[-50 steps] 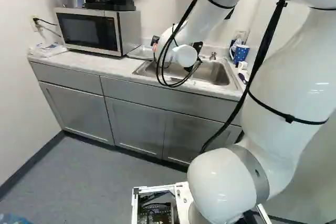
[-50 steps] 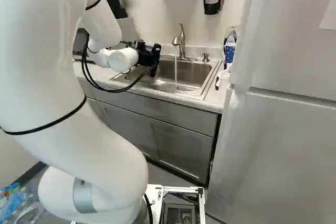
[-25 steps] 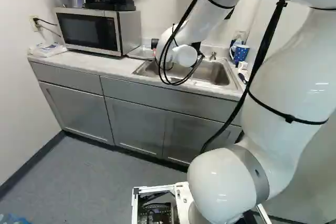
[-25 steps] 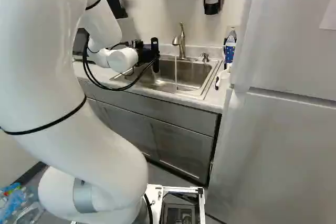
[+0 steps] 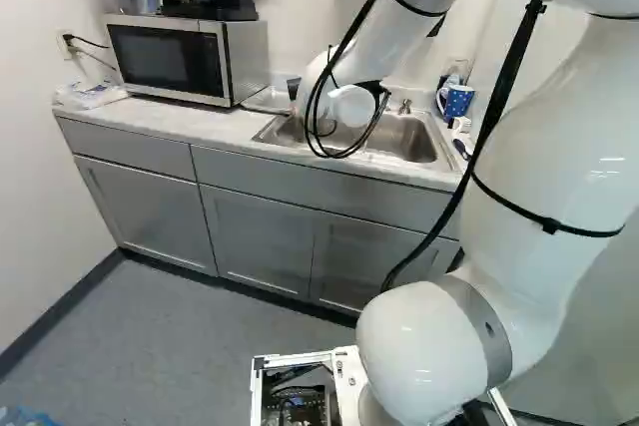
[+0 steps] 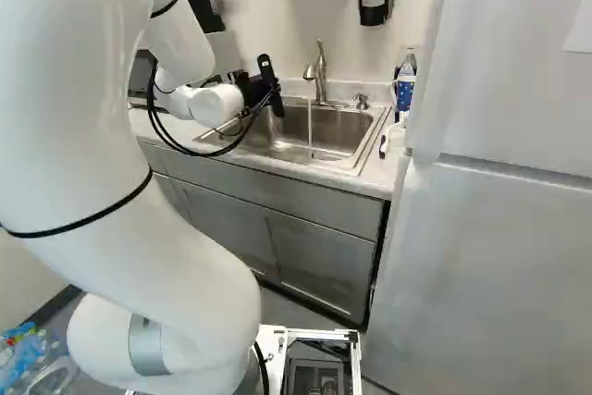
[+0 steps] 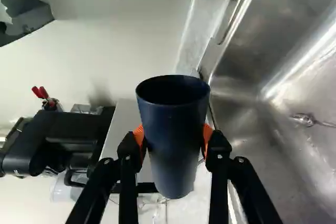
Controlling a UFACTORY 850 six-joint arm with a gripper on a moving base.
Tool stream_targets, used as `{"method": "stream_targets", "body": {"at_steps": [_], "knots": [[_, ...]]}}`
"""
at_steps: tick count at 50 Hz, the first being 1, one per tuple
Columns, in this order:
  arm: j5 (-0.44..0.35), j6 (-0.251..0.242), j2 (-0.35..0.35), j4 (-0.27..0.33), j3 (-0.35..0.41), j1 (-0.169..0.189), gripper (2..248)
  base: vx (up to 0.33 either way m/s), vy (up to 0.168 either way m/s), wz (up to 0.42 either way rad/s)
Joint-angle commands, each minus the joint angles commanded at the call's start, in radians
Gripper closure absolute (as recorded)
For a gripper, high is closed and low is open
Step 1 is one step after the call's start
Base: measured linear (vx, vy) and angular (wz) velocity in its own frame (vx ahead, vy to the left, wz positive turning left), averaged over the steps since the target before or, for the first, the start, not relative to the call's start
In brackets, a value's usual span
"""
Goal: Rinse the cup and place it in the tray
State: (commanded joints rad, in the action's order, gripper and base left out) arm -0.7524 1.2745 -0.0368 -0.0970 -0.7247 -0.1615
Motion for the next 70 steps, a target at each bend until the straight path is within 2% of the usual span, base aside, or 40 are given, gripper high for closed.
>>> {"method": "stream_targets", "body": {"at_steps": [70], "knots": [[0.000,-0.736,0.000,0.000,0.000,0.000,127,0.000,0.000,0.000]]}}
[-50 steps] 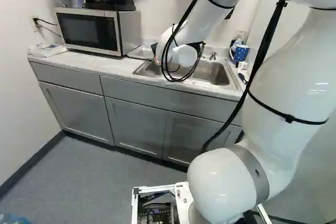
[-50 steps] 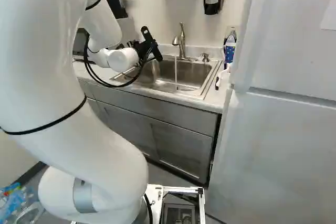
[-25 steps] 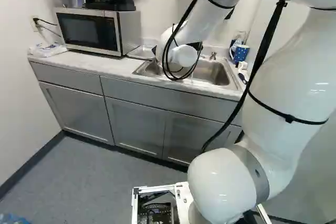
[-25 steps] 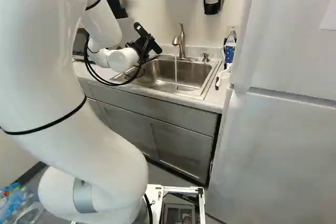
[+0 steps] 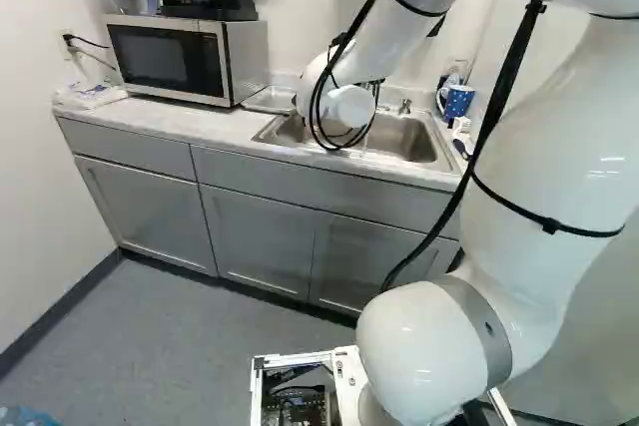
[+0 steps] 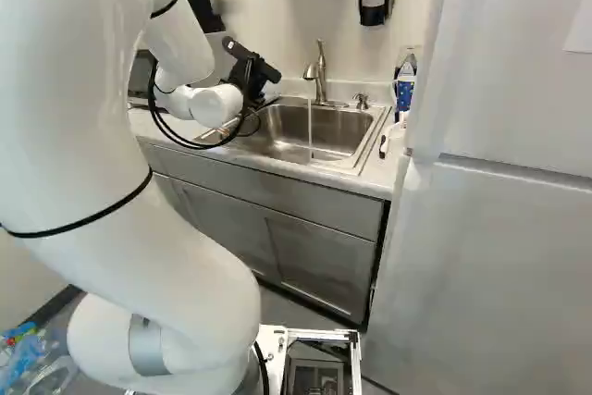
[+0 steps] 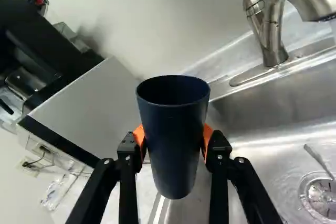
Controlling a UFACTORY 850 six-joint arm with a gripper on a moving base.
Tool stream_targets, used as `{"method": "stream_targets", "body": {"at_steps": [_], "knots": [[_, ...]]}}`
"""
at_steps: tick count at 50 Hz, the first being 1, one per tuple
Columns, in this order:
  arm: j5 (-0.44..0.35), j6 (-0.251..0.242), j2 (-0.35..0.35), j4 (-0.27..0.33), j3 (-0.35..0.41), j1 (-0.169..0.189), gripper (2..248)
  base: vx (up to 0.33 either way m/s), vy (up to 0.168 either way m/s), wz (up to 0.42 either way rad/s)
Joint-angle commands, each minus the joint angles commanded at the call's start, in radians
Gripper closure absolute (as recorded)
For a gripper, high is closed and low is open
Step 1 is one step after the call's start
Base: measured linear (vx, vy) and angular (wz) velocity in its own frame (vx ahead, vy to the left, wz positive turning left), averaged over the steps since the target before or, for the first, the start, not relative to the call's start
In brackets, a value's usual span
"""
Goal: Rinse the cup and place it in the tray
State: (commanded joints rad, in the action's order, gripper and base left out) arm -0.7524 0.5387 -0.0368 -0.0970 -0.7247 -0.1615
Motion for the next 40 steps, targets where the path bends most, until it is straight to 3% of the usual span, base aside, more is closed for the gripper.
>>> {"method": "stream_targets", "body": {"at_steps": [40], "knots": [[0.000,-0.420,0.000,0.000,0.000,0.000,127,0.000,0.000,0.000]]}}
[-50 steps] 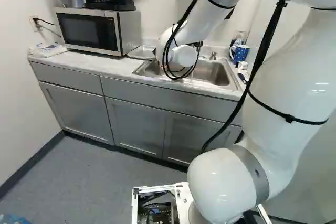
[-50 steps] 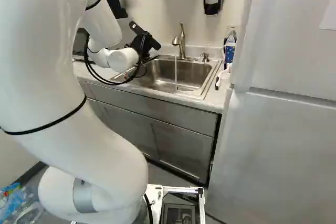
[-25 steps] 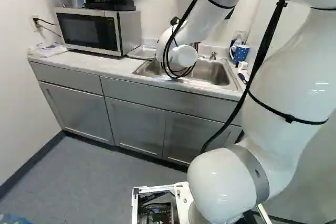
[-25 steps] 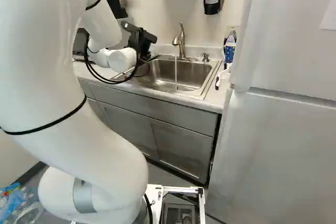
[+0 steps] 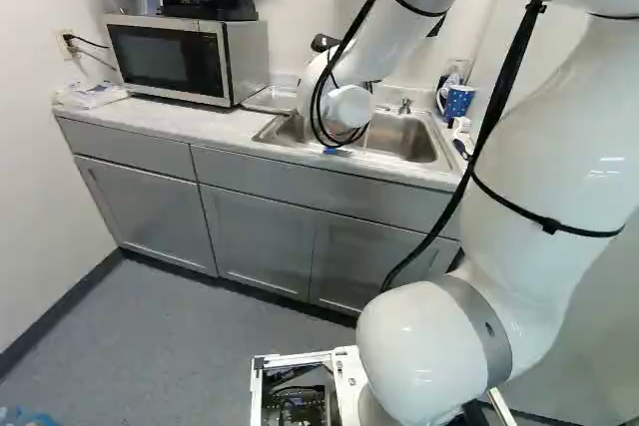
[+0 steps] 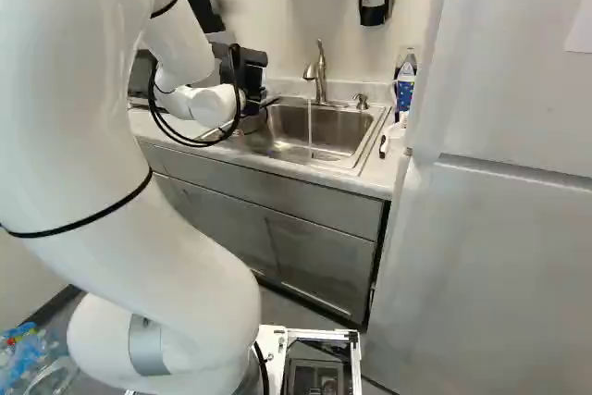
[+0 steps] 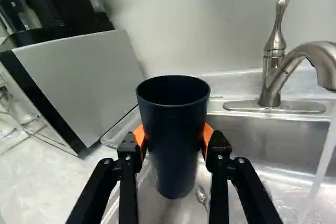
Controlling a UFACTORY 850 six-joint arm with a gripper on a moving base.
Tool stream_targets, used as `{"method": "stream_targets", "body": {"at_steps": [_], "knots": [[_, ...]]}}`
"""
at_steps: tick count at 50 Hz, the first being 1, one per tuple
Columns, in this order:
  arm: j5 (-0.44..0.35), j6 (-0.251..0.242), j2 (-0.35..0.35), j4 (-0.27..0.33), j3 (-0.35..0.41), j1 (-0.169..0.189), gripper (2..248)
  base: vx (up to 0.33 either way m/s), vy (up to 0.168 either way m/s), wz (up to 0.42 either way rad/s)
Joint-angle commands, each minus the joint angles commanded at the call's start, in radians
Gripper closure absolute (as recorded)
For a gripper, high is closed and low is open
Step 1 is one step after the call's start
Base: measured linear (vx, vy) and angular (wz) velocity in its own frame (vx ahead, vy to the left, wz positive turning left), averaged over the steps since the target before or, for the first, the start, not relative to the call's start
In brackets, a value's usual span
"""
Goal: Rinse the cup and place it in the tray
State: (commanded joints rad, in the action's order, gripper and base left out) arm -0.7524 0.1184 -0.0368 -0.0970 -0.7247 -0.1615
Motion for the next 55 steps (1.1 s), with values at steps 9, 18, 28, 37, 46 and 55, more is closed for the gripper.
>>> {"method": "stream_targets", "body": {"at_steps": [9,18,28,37,46,55], "knots": [[0.000,-0.095,0.000,0.000,0.000,0.000,127,0.000,0.000,0.000],[0.000,-0.126,0.000,0.000,0.000,0.000,127,0.000,0.000,0.000],[0.000,-0.126,-0.019,0.000,-0.019,-0.007,127,0.000,0.000,0.000],[-0.003,-0.126,-0.063,0.000,-0.065,-0.019,127,0.000,0.000,0.000],[-0.015,-0.126,-0.109,0.000,-0.115,-0.031,127,0.000,0.000,0.000],[-0.032,-0.126,-0.153,0.000,-0.163,-0.044,127,0.000,0.000,0.000]]}}
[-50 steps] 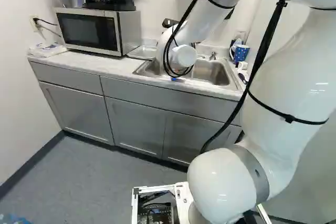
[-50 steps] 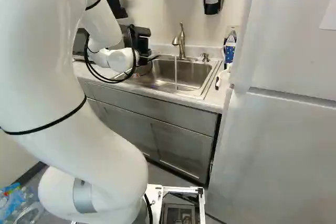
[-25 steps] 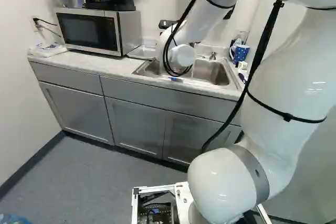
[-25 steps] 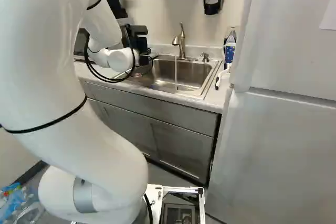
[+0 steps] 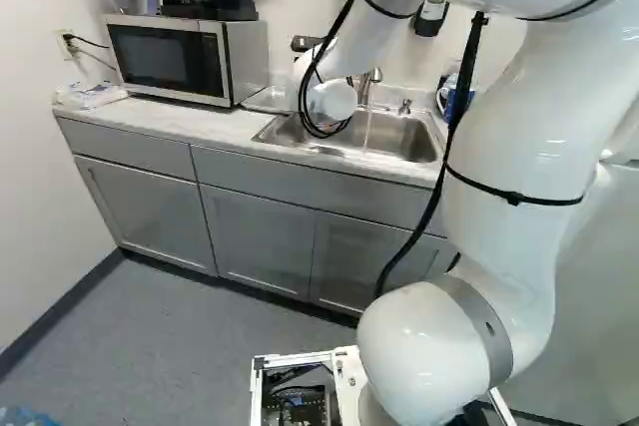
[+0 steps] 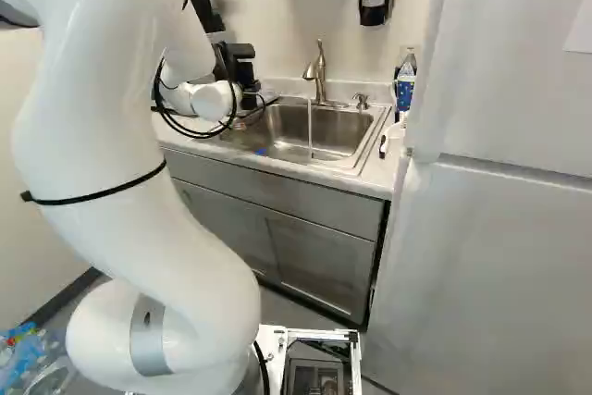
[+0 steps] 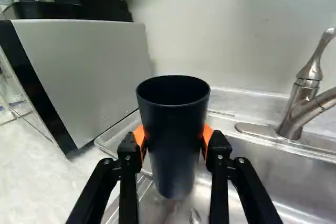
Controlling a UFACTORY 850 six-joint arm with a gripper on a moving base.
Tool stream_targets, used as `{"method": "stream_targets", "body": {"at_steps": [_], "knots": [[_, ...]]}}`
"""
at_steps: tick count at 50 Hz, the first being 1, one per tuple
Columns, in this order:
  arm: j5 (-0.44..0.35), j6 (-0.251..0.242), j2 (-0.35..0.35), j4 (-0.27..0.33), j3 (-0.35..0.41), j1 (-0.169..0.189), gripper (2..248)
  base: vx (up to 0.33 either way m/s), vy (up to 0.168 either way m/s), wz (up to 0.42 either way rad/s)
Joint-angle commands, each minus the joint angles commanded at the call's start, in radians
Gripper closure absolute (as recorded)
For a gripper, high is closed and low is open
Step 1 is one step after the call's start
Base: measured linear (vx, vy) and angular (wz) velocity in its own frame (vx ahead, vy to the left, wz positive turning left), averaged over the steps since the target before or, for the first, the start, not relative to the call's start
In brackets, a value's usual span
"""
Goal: Rinse the cup and place it in the tray
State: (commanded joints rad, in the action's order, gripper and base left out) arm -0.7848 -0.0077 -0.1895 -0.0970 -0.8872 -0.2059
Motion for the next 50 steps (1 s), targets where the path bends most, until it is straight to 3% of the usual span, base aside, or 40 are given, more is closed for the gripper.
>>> {"method": "stream_targets", "body": {"at_steps": [20,50], "knots": [[-0.043,0.000,-0.099,0.000,-0.112,-0.027,127,0.000,0.000,0.000],[-0.043,0.000,-0.275,0.000,-0.283,-0.023,127,0.000,0.000,0.000]]}}
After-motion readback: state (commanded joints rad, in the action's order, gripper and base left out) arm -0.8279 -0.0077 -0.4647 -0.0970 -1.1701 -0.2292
